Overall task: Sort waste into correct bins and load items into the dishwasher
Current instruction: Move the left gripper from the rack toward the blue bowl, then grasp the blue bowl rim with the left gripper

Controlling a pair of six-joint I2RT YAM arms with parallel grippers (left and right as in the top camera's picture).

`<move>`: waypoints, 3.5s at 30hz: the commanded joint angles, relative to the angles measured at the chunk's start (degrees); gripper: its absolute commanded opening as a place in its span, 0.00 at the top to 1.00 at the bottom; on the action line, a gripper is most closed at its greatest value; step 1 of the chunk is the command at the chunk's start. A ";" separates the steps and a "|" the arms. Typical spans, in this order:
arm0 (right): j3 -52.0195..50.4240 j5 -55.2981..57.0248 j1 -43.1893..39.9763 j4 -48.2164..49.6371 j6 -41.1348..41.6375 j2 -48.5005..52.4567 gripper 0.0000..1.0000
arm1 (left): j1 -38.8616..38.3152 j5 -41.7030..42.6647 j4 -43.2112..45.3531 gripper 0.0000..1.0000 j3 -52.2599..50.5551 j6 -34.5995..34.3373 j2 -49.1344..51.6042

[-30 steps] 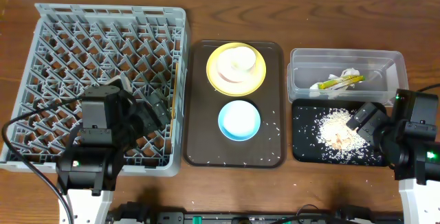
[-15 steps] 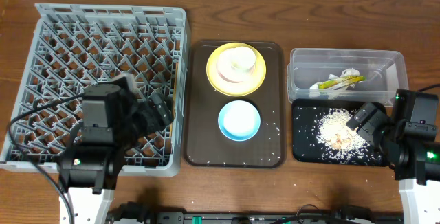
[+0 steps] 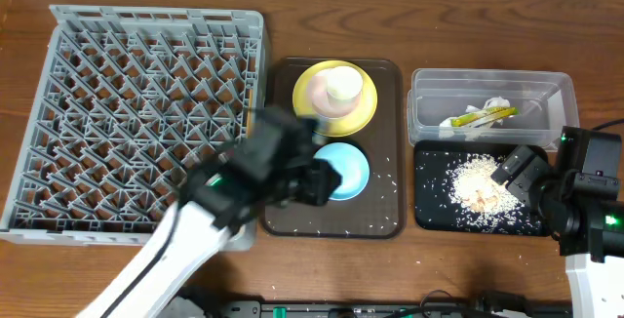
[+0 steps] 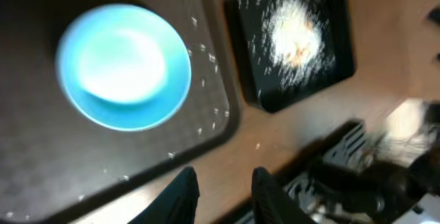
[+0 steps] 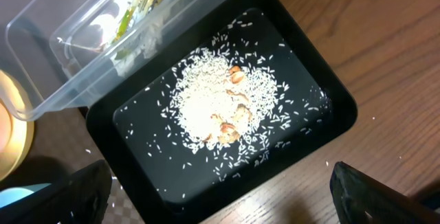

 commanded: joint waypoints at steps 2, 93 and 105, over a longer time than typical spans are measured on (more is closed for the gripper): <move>0.44 -0.02 -0.50 -0.11 0.07 0.00 0.01 | -9.33 -8.74 -10.56 0.76 18.93 2.21 17.25; 0.44 -0.02 -0.50 -0.28 0.07 0.07 0.01 | 14.71 11.80 -3.15 0.92 12.87 11.93 8.81; 0.44 -0.02 -0.50 -0.28 0.07 0.07 0.01 | 11.10 8.98 -7.56 0.35 7.39 14.16 11.96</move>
